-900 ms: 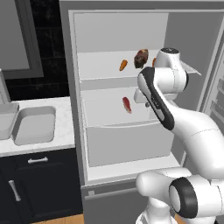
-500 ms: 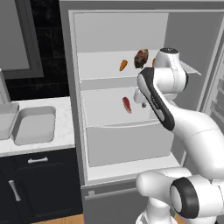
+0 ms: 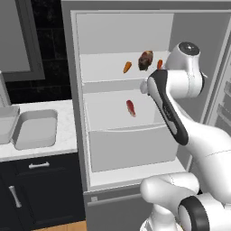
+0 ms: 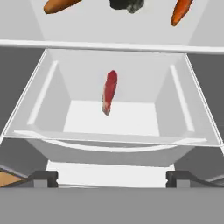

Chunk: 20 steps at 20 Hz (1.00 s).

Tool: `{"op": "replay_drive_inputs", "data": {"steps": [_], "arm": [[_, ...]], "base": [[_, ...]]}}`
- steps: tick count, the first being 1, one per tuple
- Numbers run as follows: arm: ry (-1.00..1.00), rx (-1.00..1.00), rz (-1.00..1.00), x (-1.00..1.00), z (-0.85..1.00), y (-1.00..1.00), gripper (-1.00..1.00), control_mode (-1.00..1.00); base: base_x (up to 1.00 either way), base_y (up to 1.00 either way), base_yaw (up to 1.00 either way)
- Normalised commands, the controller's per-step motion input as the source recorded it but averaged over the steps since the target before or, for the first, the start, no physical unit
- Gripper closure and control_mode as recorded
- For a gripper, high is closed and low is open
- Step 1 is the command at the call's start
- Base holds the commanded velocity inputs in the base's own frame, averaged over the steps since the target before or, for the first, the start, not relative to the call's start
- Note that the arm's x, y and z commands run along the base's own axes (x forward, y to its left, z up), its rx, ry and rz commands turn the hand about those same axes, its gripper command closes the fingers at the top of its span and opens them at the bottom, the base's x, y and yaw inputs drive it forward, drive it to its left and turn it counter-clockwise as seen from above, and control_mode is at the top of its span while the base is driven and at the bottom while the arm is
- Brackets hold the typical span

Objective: Place one carrot and one steak in each tupperware on the nearby counter, to pack two identical lunches.

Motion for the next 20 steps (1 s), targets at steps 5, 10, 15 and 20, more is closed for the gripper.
{"op": "replay_drive_inputs", "data": {"steps": [5,10,15,20], "arm": [[-0.17,0.0,-0.02,0.31,0.46,0.0,-1.0,-1.0],[-0.06,0.03,-0.04,0.55,0.35,0.0,-1.0,-1.0],[-0.09,0.04,-0.04,0.57,0.19,0.0,-1.0,-1.0],[-0.11,0.04,-0.01,0.53,0.15,0.0,-1.0,-1.0]], "base": [[0.0,0.0,0.0],[0.0,0.0,0.0],[0.0,0.0,0.0],[0.0,0.0,0.0]]}}
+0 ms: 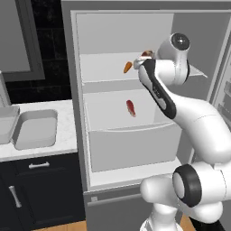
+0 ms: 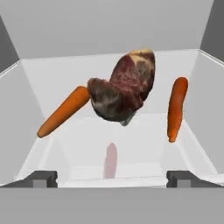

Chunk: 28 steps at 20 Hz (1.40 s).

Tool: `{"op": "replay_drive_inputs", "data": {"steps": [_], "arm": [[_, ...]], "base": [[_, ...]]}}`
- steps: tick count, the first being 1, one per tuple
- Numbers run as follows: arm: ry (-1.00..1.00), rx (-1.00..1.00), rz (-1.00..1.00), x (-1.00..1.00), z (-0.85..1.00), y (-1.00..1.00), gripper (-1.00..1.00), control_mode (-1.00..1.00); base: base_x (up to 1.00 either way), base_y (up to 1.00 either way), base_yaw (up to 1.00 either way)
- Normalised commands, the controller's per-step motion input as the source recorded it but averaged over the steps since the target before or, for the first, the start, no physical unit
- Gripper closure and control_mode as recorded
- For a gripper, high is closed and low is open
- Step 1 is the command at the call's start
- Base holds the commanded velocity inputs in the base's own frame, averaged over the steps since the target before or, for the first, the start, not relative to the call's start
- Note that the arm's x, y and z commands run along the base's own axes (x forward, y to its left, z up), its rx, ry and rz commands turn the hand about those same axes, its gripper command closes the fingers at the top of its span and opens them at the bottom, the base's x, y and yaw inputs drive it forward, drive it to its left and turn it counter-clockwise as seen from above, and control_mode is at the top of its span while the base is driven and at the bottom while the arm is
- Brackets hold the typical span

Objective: Place one carrot and one steak in each tupperware on the nearby counter, to pack two identical lunches.

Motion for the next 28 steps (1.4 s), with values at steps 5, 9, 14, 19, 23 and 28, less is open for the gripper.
{"op": "replay_drive_inputs", "data": {"steps": [5,9,14,19,23,28], "arm": [[-0.03,0.04,-0.04,0.51,0.0,-0.02,-1.0,-1.0],[0.0,0.02,-0.07,0.46,0.0,-0.14,-1.0,-1.0],[0.04,0.0,-0.02,0.57,-0.04,-0.01,-1.0,-1.0],[0.09,0.0,0.0,0.59,-0.12,0.0,-1.0,-1.0],[0.16,0.0,-0.01,0.19,-0.45,0.0,1.0,-1.0],[0.14,0.0,-0.03,0.0,-0.74,0.0,1.0,-1.0]], "base": [[0.0,0.0,0.0],[0.0,0.0,0.0],[0.0,0.0,0.0],[0.0,0.0,0.0],[0.0,0.0,0.0],[0.0,0.0,0.0]]}}
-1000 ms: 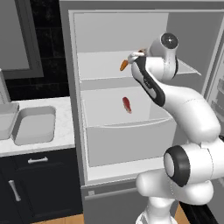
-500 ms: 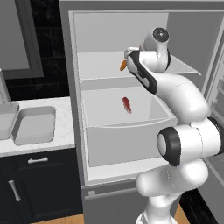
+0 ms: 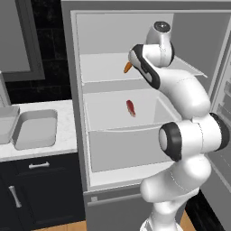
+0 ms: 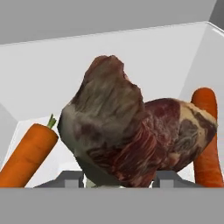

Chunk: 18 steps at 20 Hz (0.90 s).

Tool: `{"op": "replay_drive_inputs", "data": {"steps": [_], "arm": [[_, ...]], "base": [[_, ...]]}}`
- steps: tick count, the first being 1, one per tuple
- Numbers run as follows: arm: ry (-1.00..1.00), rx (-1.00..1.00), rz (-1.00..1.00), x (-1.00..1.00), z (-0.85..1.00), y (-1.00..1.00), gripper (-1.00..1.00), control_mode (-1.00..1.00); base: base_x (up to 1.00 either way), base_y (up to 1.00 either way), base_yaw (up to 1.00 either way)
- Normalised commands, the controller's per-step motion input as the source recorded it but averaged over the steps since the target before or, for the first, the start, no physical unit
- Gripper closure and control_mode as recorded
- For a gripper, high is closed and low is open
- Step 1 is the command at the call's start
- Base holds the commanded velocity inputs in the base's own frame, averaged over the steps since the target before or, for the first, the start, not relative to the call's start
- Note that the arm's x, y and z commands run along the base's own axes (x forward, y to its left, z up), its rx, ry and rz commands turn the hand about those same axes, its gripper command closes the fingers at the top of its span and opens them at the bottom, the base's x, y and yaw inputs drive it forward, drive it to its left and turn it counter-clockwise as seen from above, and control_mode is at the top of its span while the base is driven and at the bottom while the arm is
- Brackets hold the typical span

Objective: Place one carrot and one steak in each tupperware on the nearby counter, to pack two identical lunches.

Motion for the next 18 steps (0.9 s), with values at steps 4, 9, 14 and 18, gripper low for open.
{"op": "replay_drive_inputs", "data": {"steps": [4,9,14,18], "arm": [[0.0,0.0,0.0,0.0,-0.14,0.0,1.0,-1.0],[-0.16,-0.03,0.0,-0.15,-0.23,0.06,1.0,-1.0],[-0.33,-0.05,0.01,-0.85,-0.07,0.15,1.0,-1.0],[-0.13,0.0,0.04,-1.0,0.34,0.06,1.0,-1.0]], "base": [[0.0,0.0,0.0],[0.0,0.0,0.0],[0.0,0.0,0.0],[0.0,0.0,0.0]]}}
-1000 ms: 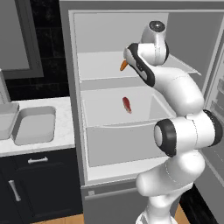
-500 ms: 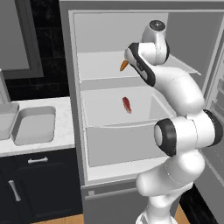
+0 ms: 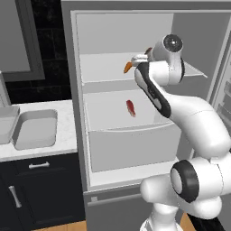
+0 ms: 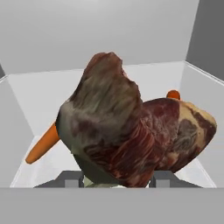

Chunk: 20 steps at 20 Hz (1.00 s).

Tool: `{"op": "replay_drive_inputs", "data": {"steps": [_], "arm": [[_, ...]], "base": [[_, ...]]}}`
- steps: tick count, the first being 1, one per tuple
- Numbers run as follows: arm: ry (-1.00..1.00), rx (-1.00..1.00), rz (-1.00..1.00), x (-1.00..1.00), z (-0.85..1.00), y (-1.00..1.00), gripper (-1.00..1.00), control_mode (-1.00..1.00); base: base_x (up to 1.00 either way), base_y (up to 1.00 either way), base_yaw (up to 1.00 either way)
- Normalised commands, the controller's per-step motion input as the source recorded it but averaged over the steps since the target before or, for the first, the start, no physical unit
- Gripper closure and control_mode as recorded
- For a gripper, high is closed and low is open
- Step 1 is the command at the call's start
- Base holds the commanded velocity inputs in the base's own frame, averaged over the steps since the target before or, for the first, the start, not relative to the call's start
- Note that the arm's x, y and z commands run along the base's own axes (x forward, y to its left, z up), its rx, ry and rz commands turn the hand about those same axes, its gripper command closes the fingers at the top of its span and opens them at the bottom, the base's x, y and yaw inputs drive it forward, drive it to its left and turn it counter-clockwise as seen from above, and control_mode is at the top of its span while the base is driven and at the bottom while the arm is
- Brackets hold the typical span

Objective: Place one carrot and one steak in each tupperware on the nearby counter, to pack two identical lunches.

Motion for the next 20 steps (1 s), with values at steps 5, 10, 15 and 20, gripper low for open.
{"op": "replay_drive_inputs", "data": {"steps": [5,10,15,20], "arm": [[0.0,-0.05,0.1,-1.0,0.31,0.18,1.0,-1.0],[0.0,-0.06,0.02,-1.0,0.0,0.04,1.0,-1.0],[0.0,-0.06,0.02,-1.0,-0.19,0.0,1.0,-1.0],[0.0,-0.05,0.06,-1.0,-0.39,0.0,1.0,-1.0]], "base": [[0.0,0.0,0.0],[0.0,0.0,0.0],[0.0,0.0,0.0],[0.0,0.0,0.0]]}}
